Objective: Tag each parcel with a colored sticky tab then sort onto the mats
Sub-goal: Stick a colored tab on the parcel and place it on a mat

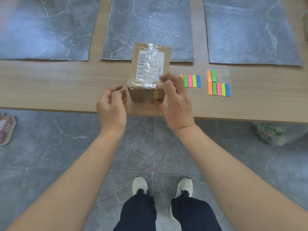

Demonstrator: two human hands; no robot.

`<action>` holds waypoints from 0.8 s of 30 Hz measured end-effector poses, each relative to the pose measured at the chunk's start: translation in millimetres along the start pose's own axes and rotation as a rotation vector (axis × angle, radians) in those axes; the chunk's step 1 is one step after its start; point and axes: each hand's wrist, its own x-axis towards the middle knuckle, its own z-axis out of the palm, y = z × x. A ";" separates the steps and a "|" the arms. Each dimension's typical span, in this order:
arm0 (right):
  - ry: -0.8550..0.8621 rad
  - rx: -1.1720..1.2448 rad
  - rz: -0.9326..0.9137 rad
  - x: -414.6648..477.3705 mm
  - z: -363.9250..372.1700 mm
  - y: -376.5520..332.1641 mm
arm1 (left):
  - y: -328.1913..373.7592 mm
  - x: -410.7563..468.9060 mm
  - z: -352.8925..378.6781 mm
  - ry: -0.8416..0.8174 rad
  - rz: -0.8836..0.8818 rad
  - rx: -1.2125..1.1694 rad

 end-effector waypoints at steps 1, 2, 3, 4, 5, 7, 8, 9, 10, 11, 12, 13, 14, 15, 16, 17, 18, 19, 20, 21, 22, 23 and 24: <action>-0.014 0.071 0.029 -2.3 -2.0 -0.2 | 5.2 0.0 1.0 -0.056 -0.027 -0.069; -0.028 0.165 0.093 -4.8 -4.7 -1.7 | 10.1 -0.6 2.2 -0.109 -0.042 -0.114; -0.032 0.279 0.193 -7.3 -8.7 -5.4 | 15.6 -2.3 3.7 -0.153 -0.045 -0.142; -0.018 0.397 0.319 -8.9 -12.1 -10.1 | 18.1 -2.4 4.7 -0.183 -0.051 -0.162; -0.004 0.518 0.449 -9.3 -13.8 -15.3 | 21.7 -2.9 5.4 -0.199 -0.066 -0.179; -0.043 0.681 0.584 -5.0 -14.3 -24.1 | 26.2 -1.1 4.8 -0.224 -0.114 -0.196; -0.070 0.699 0.599 -1.0 -13.9 -28.3 | 28.4 -0.4 4.0 -0.246 -0.128 -0.199; -0.083 0.702 0.609 3.0 -14.1 -32.2 | 31.5 -0.4 3.2 -0.267 -0.137 -0.194; -0.082 0.698 0.627 7.4 -15.2 -36.5 | 35.1 -0.7 2.5 -0.280 -0.147 -0.196; -0.077 0.704 0.643 11.4 -17.2 -41.2 | 39.1 -1.1 1.6 -0.279 -0.154 -0.194; -0.076 0.702 0.648 15.4 -20.4 -45.8 | 44.1 -1.8 0.4 -0.273 -0.159 -0.196; -0.074 0.701 0.640 19.8 -24.5 -51.3 | 50.7 -2.2 -0.7 -0.268 -0.156 -0.198; -0.070 0.694 0.633 25.1 -29.1 -56.9 | 57.9 -1.9 -1.2 -0.274 -0.151 -0.203; -0.060 0.692 0.628 31.0 -33.7 -62.5 | 67.1 -1.8 -1.7 -0.288 -0.140 -0.202; -0.042 0.688 0.629 38.1 -38.8 -68.3 | 77.1 -1.2 -2.0 -0.307 -0.126 -0.195; -0.027 0.687 0.628 46.0 -44.1 -74.3 | 88.6 -1.0 -1.9 -0.325 -0.111 -0.186; -0.014 0.679 0.621 54.6 -49.6 -80.3 | 101.0 -0.9 -1.9 -0.337 -0.098 -0.178; -0.003 0.669 0.605 63.9 -55.7 -87.1 | 114.6 -0.9 -1.9 -0.346 -0.086 -0.174; 0.004 0.652 0.586 73.5 -62.5 -95.2 | 129.2 -1.0 -2.3 -0.350 -0.074 -0.172; 0.007 0.639 0.569 83.8 -69.5 -103.6 | 144.3 -1.2 -2.9 -0.352 -0.055 -0.168; 0.009 0.626 0.560 94.2 -76.6 -112.8 | 159.2 -1.3 -4.1 -0.354 -0.032 -0.163; 0.015 0.625 0.551 104.7 -83.8 -123.2 | 173.7 -1.4 -5.6 -0.357 -0.005 -0.156; 0.027 0.625 0.540 115.2 -91.1 -133.6 | 188.7 -1.0 -7.7 -0.366 0.020 -0.153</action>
